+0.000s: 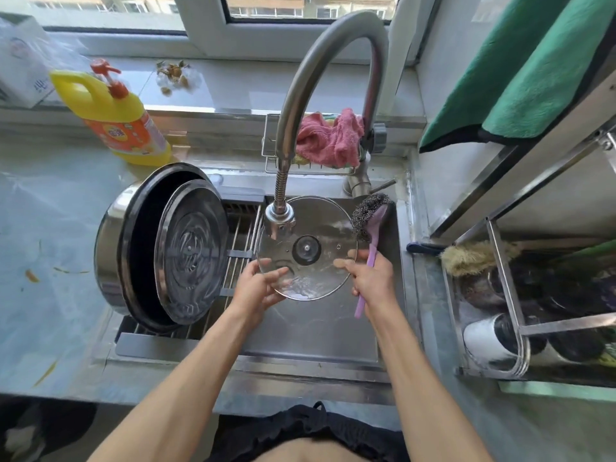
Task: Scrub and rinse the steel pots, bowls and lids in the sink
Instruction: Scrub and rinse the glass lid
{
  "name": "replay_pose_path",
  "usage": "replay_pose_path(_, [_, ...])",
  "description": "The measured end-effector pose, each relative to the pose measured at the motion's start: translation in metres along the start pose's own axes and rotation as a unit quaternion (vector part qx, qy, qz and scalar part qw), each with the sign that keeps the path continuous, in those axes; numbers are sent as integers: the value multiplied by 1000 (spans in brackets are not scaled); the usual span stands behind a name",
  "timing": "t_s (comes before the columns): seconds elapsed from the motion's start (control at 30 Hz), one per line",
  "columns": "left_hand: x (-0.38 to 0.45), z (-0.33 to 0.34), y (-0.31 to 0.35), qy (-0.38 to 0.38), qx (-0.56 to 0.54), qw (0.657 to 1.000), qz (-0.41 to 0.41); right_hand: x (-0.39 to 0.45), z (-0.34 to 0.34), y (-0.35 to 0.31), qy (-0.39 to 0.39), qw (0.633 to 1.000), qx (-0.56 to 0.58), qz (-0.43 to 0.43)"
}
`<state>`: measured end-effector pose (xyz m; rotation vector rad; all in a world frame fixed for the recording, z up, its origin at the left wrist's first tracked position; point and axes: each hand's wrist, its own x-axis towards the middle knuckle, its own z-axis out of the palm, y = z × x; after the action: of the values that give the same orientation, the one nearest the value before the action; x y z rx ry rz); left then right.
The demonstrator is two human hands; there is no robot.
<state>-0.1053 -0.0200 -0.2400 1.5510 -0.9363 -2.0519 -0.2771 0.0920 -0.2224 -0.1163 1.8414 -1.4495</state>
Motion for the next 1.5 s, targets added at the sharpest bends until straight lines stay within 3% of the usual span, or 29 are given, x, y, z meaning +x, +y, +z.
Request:
replay_pose_path(0.1, [-5,2,-6,-48,-121,990,-52,2,-7,-3,14,999,-45,22])
replay_pose_path(0.17, [-6,3,-6,-50,-139,988,-48,4,-13,-2,19,995,-92,38])
replay_pose_path(0.3, [-5,6,-1,-32,-86,996,-15,7,-23,-3,6,985,-163,58])
replay_pose_path(0.5, [-4,5,14,0,-46,999,6,18,-35,-10,23,964,-263,15])
replay_pose_path(0.63, [-6,11,22,10,2,999,34,29,-43,-15,22,925,-379,-6])
replay_pose_path(0.87, [-9,28,40,35,124,987,99,48,-37,-61,-57,865,-498,-15])
replay_pose_path(1.1, [-9,37,53,32,129,986,98,77,-14,-112,-113,860,-497,19])
replay_pose_path(1.2, [-10,35,53,36,143,984,94,85,-10,-118,-111,876,-469,14])
replay_pose_path(1.33, [-8,34,51,47,224,967,110,85,-4,-125,-88,887,-451,-32])
replay_pose_path(1.5, [-8,37,46,11,301,949,94,87,-7,-121,-80,876,-472,-54])
